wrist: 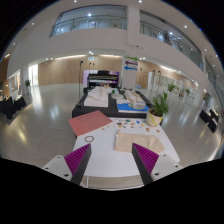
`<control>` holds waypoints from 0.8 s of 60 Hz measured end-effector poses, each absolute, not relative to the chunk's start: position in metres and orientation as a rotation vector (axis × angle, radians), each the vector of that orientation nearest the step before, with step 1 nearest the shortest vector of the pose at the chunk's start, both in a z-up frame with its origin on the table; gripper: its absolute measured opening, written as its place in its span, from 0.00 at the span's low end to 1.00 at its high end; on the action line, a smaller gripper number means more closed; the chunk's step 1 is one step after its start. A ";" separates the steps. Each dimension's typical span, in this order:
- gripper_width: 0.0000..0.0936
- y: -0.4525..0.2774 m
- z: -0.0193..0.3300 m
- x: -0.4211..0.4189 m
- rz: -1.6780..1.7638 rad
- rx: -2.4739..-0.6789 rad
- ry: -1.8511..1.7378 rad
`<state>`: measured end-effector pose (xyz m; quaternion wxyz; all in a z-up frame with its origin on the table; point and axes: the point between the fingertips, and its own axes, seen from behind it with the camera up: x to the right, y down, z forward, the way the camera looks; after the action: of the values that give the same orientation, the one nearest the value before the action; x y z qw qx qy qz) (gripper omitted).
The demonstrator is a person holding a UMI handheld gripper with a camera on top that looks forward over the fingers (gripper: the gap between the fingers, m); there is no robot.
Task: Fold towel
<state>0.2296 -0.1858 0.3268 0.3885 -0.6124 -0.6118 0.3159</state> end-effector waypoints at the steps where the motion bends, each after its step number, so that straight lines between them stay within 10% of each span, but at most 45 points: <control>1: 0.91 -0.188 0.321 0.228 0.798 -1.563 -1.554; 48: 0.91 -0.116 0.046 -0.014 0.776 -1.583 -1.550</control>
<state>-0.0144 -0.1162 0.0456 0.3868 -0.6219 -0.6089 0.3047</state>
